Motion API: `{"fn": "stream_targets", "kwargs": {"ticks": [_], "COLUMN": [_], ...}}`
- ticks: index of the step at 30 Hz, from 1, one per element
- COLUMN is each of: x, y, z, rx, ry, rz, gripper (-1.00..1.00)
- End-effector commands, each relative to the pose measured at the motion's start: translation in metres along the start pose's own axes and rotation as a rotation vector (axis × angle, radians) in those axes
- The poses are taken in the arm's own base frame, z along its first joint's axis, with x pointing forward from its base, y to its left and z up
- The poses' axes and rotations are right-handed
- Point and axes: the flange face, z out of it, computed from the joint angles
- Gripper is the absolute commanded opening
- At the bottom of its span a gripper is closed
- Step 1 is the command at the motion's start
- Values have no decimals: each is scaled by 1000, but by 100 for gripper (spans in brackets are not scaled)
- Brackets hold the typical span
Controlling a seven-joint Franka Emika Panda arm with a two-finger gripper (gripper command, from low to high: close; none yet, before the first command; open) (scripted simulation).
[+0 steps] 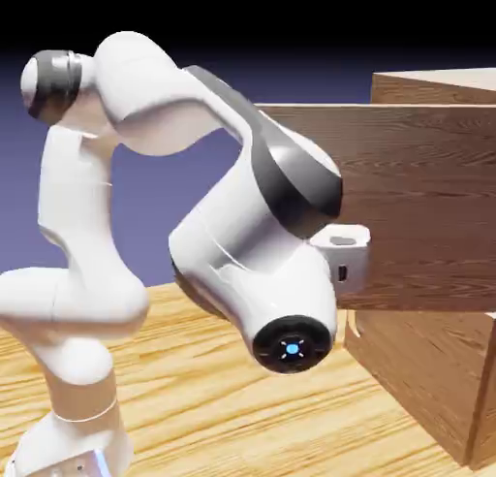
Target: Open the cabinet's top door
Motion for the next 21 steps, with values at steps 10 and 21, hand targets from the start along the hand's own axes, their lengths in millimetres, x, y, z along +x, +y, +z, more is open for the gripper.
{"fn": "stream_targets", "kwargs": {"ticks": [10, 21], "x": [21, 50], "y": [21, 50], "z": [-54, -104], "rx": [122, 249], "ry": [-122, -249], "rz": [0, 0], "gripper": [-100, 100]}}
